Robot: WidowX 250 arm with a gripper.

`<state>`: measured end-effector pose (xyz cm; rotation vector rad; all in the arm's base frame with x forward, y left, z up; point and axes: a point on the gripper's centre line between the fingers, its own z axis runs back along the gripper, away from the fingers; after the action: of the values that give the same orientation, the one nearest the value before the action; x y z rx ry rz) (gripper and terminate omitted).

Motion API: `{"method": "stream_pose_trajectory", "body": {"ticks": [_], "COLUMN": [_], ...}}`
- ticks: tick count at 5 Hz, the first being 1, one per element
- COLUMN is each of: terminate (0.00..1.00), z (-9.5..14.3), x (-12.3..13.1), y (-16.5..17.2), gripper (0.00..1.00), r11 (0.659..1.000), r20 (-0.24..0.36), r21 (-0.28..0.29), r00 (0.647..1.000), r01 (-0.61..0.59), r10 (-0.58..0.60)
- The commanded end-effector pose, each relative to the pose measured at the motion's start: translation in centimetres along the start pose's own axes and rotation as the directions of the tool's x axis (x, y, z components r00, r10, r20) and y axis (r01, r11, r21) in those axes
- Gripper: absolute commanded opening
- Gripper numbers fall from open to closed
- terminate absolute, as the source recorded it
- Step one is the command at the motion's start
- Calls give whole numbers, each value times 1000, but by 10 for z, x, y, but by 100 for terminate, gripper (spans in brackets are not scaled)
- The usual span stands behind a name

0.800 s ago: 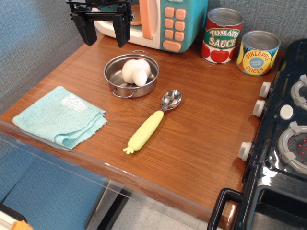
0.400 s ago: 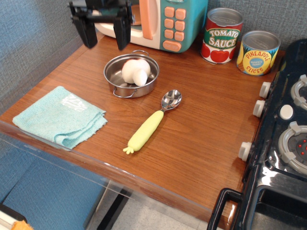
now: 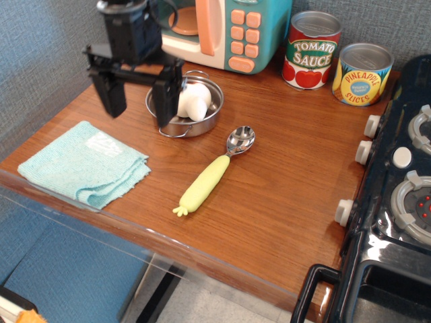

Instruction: Move the spoon to the left of the pot

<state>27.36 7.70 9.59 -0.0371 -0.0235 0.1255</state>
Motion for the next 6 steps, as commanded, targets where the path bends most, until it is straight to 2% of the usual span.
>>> {"method": "stream_pose_trajectory", "body": {"ticks": [1,2,4,5,6], "terminate": [0,0,0,0,0], "z": [-17,-35,-73,-89,-94], "x": [-23,-17,-20,-20,-19], "y": [-29,-42,-70,-75,-70], "gripper": [100,100,100,100,0], "r11": [996,993,989,986,989], "r20": [6,-1,11,-17,-28], "r21": [8,-11,-12,17,21], "r00": [996,993,989,986,989], "r01": [85,118,148,164,144], "r10": [-85,-118,-148,-163,-143]}}
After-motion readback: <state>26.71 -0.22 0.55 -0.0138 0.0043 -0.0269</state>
